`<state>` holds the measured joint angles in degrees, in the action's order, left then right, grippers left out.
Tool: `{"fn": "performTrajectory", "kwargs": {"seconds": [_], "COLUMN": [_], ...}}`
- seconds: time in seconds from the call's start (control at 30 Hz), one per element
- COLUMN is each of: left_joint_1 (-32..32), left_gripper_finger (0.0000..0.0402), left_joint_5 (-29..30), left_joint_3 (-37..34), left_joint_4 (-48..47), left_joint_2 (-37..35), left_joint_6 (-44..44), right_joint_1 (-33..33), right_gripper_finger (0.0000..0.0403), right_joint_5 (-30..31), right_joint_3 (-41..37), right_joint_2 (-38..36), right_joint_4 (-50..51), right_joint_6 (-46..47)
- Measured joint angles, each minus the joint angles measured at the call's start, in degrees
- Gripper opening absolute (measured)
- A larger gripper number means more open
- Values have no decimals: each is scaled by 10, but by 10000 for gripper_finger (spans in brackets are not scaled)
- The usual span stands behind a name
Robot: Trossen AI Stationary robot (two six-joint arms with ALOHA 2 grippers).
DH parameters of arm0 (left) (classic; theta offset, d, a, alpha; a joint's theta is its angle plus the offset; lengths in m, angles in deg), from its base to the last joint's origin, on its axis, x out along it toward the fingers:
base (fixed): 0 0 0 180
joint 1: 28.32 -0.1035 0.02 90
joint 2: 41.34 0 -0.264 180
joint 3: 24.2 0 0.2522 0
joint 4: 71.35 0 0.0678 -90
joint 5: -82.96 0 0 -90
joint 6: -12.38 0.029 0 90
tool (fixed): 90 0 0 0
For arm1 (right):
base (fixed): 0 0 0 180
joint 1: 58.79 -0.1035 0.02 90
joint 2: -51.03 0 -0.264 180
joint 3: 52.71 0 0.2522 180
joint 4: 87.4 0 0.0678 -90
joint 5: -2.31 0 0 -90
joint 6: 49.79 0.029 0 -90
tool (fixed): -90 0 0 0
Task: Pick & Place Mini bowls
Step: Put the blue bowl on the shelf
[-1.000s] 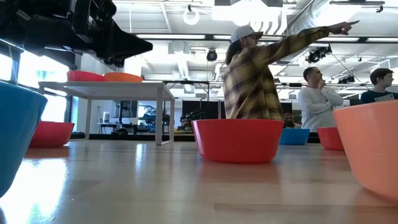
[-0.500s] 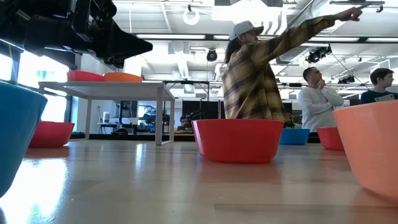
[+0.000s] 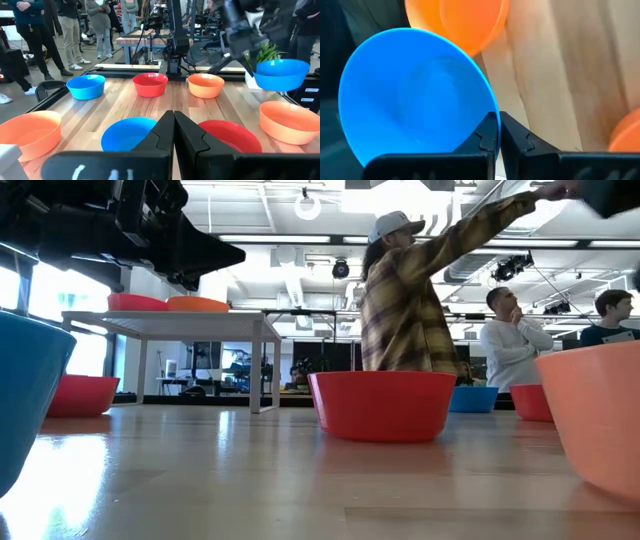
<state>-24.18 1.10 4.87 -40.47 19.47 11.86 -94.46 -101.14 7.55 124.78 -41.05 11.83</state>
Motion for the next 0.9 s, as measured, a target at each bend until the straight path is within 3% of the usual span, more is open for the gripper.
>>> {"fn": "performTrajectory", "kwargs": {"seconds": [0.2,0.33,0.43,0.6,0.9], "left_joint_1": [0,0,0,0,0], "left_gripper_finger": [0,0,0,0,5], "left_joint_5": [-4,-17,-21,-23,-15], "left_joint_3": [0,1,2,38,135], "left_joint_4": [-3,-3,-7,-91,-292], "left_joint_2": [0,0,0,0,0], "left_joint_6": [0,1,2,28,48], "right_joint_1": [138,238,309,404,460], "right_gripper_finger": [3,4,4,4,4], "right_joint_5": [5,18,41,41,45], "right_joint_3": [16,82,152,251,414], "right_joint_2": [-29,-3,39,134,309], "right_joint_4": [55,137,183,214,244], "right_joint_6": [8,-90,-157,-254,-393]}}
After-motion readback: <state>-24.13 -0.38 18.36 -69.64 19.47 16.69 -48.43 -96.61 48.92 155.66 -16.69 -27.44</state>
